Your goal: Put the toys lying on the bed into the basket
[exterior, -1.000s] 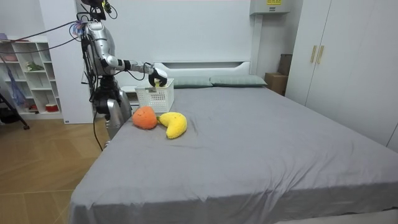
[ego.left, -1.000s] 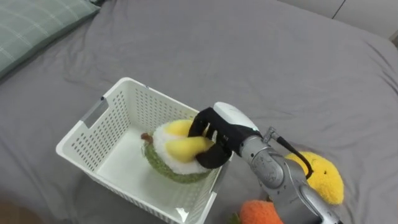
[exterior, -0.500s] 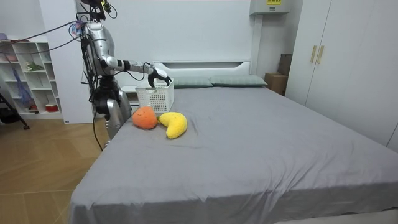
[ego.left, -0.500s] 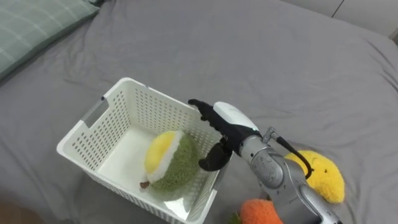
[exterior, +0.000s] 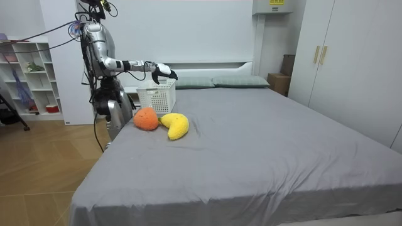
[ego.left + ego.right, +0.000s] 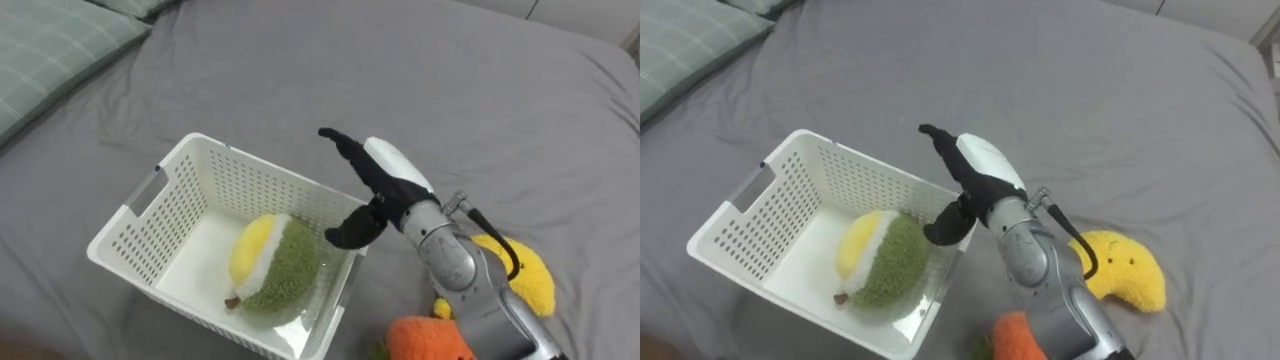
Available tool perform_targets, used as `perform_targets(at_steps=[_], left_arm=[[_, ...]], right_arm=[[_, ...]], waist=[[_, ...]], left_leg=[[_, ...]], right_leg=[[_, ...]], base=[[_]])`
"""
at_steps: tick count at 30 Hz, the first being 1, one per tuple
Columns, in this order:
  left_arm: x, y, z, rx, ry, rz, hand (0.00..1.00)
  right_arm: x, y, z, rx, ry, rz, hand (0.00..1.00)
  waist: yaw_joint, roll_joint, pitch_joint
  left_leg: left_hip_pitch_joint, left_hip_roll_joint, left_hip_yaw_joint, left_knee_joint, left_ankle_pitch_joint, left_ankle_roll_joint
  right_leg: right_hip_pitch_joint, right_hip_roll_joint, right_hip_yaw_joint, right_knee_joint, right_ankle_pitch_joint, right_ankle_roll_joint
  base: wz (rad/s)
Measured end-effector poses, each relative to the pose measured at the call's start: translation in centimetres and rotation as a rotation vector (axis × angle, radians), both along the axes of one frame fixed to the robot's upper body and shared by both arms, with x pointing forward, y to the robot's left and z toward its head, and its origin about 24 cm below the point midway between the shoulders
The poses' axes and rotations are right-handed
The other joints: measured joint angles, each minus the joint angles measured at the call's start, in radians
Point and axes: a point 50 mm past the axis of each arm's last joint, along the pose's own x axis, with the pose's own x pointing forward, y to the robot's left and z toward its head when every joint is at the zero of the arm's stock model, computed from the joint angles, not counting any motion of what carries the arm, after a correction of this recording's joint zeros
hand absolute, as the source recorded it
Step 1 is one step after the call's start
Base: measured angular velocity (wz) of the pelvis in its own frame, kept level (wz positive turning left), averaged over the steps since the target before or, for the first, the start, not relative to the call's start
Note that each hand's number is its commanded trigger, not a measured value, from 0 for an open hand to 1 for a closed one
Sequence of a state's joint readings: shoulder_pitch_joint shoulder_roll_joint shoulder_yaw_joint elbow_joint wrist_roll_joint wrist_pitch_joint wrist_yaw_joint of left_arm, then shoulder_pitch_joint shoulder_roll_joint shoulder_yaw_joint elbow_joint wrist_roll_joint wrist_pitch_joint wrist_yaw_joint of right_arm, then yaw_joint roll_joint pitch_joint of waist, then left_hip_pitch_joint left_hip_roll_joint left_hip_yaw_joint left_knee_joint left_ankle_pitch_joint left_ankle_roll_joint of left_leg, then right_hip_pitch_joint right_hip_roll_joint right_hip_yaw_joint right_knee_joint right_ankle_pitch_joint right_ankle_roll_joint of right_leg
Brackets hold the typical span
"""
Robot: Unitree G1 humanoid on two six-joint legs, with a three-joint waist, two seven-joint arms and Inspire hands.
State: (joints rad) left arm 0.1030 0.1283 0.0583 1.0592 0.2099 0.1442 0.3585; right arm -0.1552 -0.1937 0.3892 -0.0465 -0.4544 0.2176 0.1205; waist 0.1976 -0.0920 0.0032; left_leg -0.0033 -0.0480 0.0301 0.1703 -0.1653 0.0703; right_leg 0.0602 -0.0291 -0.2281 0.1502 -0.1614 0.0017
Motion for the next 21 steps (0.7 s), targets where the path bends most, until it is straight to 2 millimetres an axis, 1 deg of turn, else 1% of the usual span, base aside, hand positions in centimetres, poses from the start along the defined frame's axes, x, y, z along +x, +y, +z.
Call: perform_targets(at_steps=[1,2,3,5,6,8,9,10,11,12,14,15,17,19,21], left_arm=[[-0.1,0.0,0.0,0.009,-0.001,0.002,0.0],[-0.3,0.1,0.0,0.015,0.0,0.011,0.0],[-0.3,0.2,0.0,0.018,-0.002,0.018,0.0],[-0.9,0.6,0.1,0.026,-0.006,0.039,0.0],[-1.0,0.6,0.1,0.027,-0.005,0.045,0.0],[-1.8,0.7,0.0,0.027,0.012,0.06,0.0],[-2.0,0.7,0.0,0.027,0.015,0.064,0.0],[-2.4,0.8,-0.1,0.027,0.021,0.073,0.0],[-2.8,0.8,-0.1,0.028,0.027,0.079,0.0],[-3.0,0.8,-0.1,0.029,0.031,0.082,0.0],[-3.5,1.0,-0.1,0.032,0.037,0.1,0.0],[-3.5,1.1,-0.1,0.033,0.037,0.106,0.0],[-3.8,1.2,0.0,0.036,0.04,0.118,0.0],[-4.4,1.2,-0.1,0.036,0.055,0.121,0.0],[-4.6,1.2,-0.1,0.036,0.058,0.122,0.0]], right_arm=[[0.0,-0.4,0.4,0.045,-0.012,-0.02,0.0],[0.1,-0.9,0.6,0.079,-0.025,-0.047,0.0],[0.2,-1.2,0.7,0.093,-0.033,-0.064,0.0],[0.6,-2.8,1.3,0.14,-0.078,-0.15,0.0],[0.6,-3.2,1.4,0.149,-0.091,-0.172,0.0],[0.4,-4.4,1.3,0.162,-0.119,-0.248,0.0],[0.3,-4.7,1.2,0.165,-0.122,-0.264,0.0],[0.1,-5.4,1.0,0.177,-0.121,-0.301,0.0],[-0.1,-6.2,0.8,0.183,-0.119,-0.338,0.0],[-0.2,-6.5,0.7,0.185,-0.12,-0.355,0.0],[-0.4,-8.0,0.7,0.19,-0.13,-0.416,0.0],[-0.4,-8.4,0.8,0.189,-0.136,-0.429,0.0],[-0.4,-9.7,1.3,0.177,-0.163,-0.473,0.0],[-0.4,-10.2,1.4,0.172,-0.18,-0.499,0.0],[-0.6,-10.6,1.4,0.166,-0.188,-0.519,0.0]], waist=[[-0.003,0.0,0.0002],[-0.01,0.003,0.0021],[-0.014,0.002,0.0017],[-0.03,0.002,0.0017],[-0.033,0.002,0.0018],[-0.055,0.003,0.0022],[-0.059,0.002,0.0013],[-0.067,0.001,0.0007],[-0.074,-0.003,-0.0022],[-0.079,-0.003,-0.0024],[-0.092,-0.003,-0.0034],[-0.095,-0.003,-0.0038],[-0.109,-0.003,-0.0112],[-0.115,-0.002,-0.0108],[-0.119,-0.003,-0.0114]], left_leg=[[0.004,0.0,0.003,-0.001,0.0,0.0],[0.011,0.0,0.005,-0.003,0.0,0.0],[0.013,0.0,0.006,-0.004,0.0,0.0],[0.017,0.0,0.012,-0.004,0.0,0.001],[0.018,0.001,0.013,-0.004,0.0,0.001],[0.026,0.002,0.019,-0.007,0.0,0.001],[0.026,0.002,0.021,-0.008,0.0,0.001],[0.026,0.002,0.023,-0.009,0.0,0.001],[0.026,0.002,0.023,-0.011,0.0,0.001],[0.026,0.002,0.023,-0.012,0.0,0.001],[0.026,0.002,0.026,-0.014,0.0,0.001],[0.026,0.002,0.026,-0.014,0.0,0.001],[0.03,0.002,0.027,-0.015,0.0,0.001],[0.041,0.003,0.033,-0.014,0.0,0.001],[0.046,0.004,0.039,-0.018,0.0,0.001]], right_leg=[[0.002,0.0,0.008,0.0,0.0,0.0],[0.008,0.0,0.009,0.0,0.0,0.0],[0.01,0.0,0.009,0.0,0.0,0.0],[0.012,0.0,0.016,0.0,0.0,0.0],[0.013,0.001,0.019,0.0,0.0,0.0],[0.017,0.002,0.029,0.0,0.0,0.0],[0.017,0.002,0.031,0.0,0.0,0.0],[0.017,0.001,0.033,0.001,0.0,0.0],[0.017,0.0,0.034,0.002,0.0,0.0],[0.017,0.0,0.035,0.002,0.0,0.0],[0.015,-0.002,0.037,0.003,0.0,0.0],[0.014,-0.002,0.038,0.003,0.0,0.0],[0.016,-0.001,0.036,0.003,0.0,0.0],[0.025,-0.002,0.036,0.002,0.0,0.0],[0.027,-0.002,0.037,0.003,0.0,0.001]], base=[[-0.07],[-0.05],[-0.04],[-0.08],[-0.09],[-0.07],[-0.06],[-0.05],[-0.04],[0.0],[-0.04],[0.0],[0.0],[-0.04],[-0.08]])
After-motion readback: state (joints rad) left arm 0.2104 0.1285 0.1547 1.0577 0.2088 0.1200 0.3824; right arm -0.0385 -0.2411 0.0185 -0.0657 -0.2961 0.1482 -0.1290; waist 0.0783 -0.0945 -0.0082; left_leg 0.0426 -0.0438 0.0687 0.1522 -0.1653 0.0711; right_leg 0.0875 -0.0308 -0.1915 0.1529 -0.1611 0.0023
